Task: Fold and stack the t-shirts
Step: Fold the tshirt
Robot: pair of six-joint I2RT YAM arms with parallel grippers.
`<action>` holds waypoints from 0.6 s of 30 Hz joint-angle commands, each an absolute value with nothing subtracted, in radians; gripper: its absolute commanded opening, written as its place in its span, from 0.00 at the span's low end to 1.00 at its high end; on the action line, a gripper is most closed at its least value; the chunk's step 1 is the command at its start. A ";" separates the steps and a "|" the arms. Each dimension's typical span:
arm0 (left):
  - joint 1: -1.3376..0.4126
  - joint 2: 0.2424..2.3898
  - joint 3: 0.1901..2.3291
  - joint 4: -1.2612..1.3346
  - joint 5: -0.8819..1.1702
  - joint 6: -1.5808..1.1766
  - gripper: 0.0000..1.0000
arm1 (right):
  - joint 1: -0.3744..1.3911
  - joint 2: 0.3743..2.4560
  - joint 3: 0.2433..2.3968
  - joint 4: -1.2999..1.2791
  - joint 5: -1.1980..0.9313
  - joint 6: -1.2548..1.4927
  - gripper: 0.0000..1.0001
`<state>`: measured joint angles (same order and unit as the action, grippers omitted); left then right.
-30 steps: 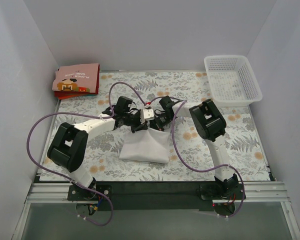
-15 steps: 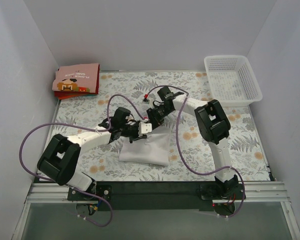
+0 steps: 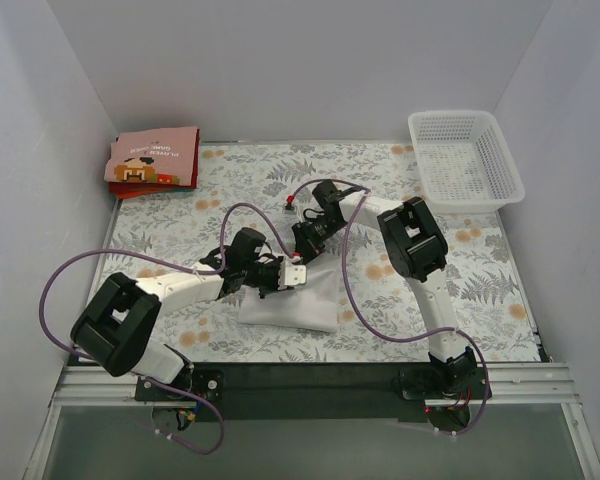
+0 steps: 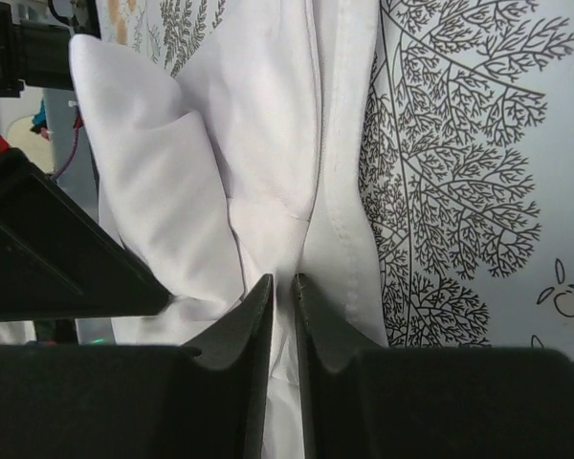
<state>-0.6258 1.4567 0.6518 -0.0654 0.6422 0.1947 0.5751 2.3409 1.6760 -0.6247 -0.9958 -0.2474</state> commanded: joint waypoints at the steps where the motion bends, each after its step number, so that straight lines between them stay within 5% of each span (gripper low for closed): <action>1: -0.627 1.393 0.661 -0.008 0.623 0.216 0.00 | 0.578 2.396 1.703 -0.652 -1.005 -0.291 0.21; 18: -0.558 1.505 0.776 0.189 0.558 0.236 0.00 | 0.580 2.388 1.635 -0.649 -1.020 -0.327 0.19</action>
<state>-0.5774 1.4956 0.7502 0.1436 0.5636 0.2062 0.5716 2.3775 1.6642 -0.6338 -1.1065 -0.2787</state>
